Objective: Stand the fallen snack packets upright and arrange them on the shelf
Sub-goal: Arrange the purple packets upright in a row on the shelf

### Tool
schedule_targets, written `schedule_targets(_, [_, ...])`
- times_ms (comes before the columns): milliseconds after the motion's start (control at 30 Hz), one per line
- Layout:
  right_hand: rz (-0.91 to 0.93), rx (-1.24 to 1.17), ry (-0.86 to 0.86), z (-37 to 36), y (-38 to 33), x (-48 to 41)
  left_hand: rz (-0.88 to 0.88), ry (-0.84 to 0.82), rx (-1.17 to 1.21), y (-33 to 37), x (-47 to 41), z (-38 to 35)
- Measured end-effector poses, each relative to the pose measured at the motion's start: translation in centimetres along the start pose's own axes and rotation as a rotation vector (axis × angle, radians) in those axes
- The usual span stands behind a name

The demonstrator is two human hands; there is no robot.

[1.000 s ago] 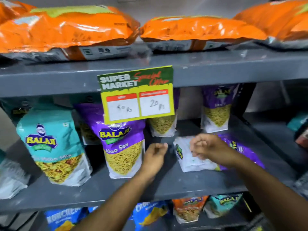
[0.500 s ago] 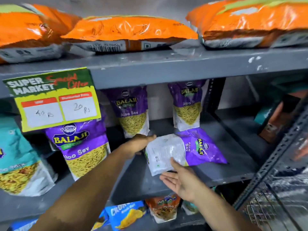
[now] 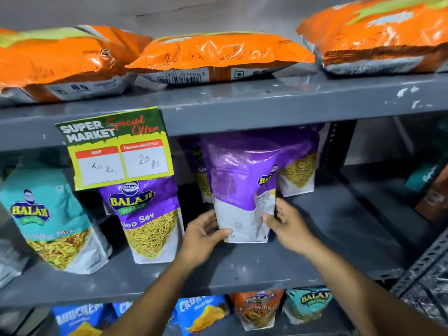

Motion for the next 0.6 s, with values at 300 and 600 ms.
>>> schedule_targets(300, [-0.035,0.046,-0.056,-1.1,4.8,-0.7,0.079,-0.008,-0.064,-3.1,1.0,0.1])
schedule_targets(600, [0.025,0.467,0.136,-5.0,2.4,7.8,-0.041,0.092,0.025,5.3,-1.7,0.2])
Point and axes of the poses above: each hand's wrist, its own x-axis away from the middle knuckle, its own z-axis out of the back of the hand, y = z × x, the point moved 6 cm from there along -x, towards the middle knuckle, and after that the axes turned 1 degree about -y, right-handed, at the moved point
